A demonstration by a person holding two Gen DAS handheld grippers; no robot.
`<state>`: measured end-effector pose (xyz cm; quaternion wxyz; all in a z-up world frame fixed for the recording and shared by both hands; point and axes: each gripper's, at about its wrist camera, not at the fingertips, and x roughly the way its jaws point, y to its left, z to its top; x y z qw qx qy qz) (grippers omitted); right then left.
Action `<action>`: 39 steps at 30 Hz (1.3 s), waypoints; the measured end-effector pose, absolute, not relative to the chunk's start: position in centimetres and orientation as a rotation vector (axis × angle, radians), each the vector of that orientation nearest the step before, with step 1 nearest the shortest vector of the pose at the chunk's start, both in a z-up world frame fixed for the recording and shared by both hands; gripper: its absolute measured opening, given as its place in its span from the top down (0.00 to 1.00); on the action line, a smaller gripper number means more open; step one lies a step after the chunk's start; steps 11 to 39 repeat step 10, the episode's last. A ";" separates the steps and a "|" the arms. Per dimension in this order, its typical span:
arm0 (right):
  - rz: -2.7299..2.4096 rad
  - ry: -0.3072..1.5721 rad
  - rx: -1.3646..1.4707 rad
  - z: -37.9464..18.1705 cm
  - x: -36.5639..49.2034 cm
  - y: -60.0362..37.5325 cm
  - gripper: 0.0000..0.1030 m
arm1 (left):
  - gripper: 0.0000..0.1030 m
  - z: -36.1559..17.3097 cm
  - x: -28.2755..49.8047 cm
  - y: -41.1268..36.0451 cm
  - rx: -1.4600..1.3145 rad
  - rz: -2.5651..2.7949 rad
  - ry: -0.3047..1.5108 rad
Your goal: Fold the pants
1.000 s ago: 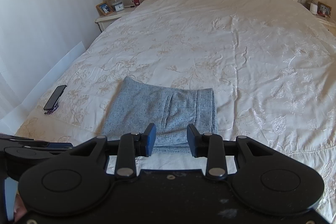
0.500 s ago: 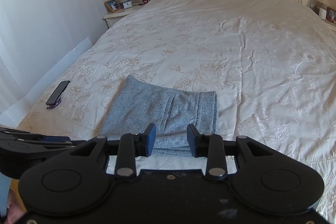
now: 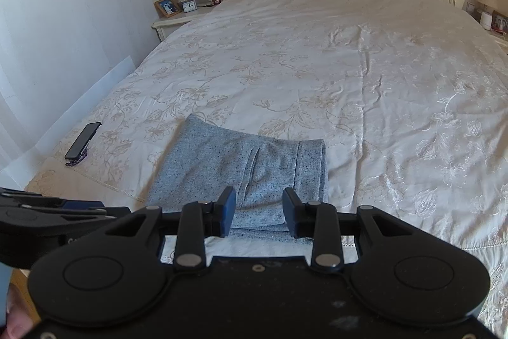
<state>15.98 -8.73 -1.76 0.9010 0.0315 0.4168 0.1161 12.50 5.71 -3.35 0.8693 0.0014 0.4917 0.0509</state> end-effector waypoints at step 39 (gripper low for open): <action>0.116 0.888 0.047 -2.8 17.3 -5.3 0.66 | 0.64 -4.8 14.3 8.8 0.042 -0.022 1.040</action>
